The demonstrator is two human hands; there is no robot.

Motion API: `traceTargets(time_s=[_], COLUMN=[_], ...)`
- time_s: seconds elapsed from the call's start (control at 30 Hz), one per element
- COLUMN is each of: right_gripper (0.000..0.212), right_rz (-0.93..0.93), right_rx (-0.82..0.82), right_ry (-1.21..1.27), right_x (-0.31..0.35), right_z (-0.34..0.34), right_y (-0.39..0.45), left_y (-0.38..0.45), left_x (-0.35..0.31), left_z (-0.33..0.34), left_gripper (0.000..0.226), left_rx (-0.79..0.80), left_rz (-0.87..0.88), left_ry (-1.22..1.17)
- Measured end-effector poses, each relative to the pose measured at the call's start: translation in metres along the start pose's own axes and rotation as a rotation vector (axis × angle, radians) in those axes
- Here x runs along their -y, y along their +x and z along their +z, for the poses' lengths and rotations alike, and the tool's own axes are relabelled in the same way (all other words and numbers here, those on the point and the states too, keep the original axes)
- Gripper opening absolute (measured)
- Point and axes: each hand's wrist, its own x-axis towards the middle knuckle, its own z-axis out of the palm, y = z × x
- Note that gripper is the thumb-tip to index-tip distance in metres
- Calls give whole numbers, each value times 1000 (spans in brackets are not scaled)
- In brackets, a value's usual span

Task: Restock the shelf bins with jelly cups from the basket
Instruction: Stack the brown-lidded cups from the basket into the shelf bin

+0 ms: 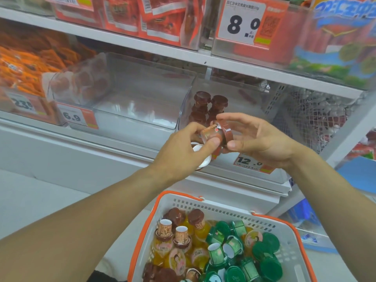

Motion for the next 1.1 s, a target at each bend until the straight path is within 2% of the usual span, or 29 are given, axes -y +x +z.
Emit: traceTargets(time_s=[0.17, 0.3, 0.4, 0.47, 0.57, 0.67, 0.9, 1.1], right_gripper=[50, 33, 25, 16, 16, 27, 26, 28], right_rz=[67, -5, -79, -100, -36, 2, -66, -96], right_rx=[-167, -331, -593, -687, -663, -611, -642, -640], right_ry=[21, -23, -236, -405, -605, -792, -840, -883], right_x=[5, 8, 2, -9, -23, -31, -42, -40], right_z=[4, 4, -14, -26, -37, -35, -22, -14], right_y=[18, 43, 84, 114, 147, 159, 163, 167], left_y=[5, 10, 11, 12, 12, 14, 13, 15], left_x=[1, 1, 2, 4, 9, 13, 17, 16], left_z=[0, 2, 0, -1, 0, 2, 2, 3], left_gripper=[29, 38, 38, 34, 31, 32, 35, 31], left_rx=[-110, -177, -214, -217, -199, -165, -91, -101], left_rz=[3, -113, -208, -243, -251, -203, -159, -174], left_ry=[-34, -7, 2, -13, 5, 106, 187, 162])
